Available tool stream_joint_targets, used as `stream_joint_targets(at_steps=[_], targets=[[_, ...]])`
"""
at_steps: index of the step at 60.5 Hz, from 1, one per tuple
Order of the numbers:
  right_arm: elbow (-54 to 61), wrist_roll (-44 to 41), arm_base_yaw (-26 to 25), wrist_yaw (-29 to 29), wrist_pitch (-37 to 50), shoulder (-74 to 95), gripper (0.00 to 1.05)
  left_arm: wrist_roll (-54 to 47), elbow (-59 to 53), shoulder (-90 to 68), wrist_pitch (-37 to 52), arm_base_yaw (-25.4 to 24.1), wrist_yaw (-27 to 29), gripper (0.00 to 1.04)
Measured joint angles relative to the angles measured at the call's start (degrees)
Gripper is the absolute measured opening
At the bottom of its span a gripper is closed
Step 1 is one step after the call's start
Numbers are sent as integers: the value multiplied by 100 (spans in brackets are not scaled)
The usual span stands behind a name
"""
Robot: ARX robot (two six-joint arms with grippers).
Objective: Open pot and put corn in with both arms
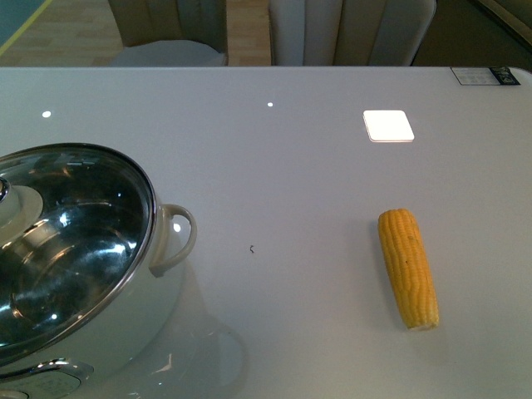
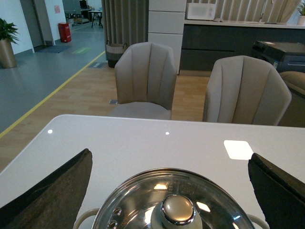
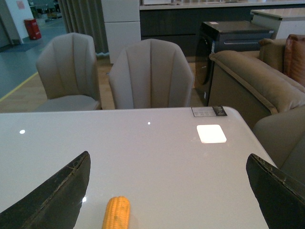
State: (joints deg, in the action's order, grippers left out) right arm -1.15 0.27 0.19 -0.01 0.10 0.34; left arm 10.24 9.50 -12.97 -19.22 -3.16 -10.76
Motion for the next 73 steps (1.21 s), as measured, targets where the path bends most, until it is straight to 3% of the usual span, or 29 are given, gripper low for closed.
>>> stream_joint_targets(at_steps=[5,14,25,43,53,73], targets=[[0,0,0,0,0,0,96,267,286,-584,-15,-107,-33,98],[0,0,0,2,0,0,96,328,647,-1519,933,-35,55,98],[0,0,0,2,0,0,96,-70,647,-3432,2798,400,730,98],[0,2,0,2,0,0,96,-400,625,-6135,5488,990,1237,98],[0,0,0,2,0,0,96,-393,623,-7246,6437,929,1250,98],[0,0,0,0,0,0,96,-772,658,-8509,7453,490,887,98]])
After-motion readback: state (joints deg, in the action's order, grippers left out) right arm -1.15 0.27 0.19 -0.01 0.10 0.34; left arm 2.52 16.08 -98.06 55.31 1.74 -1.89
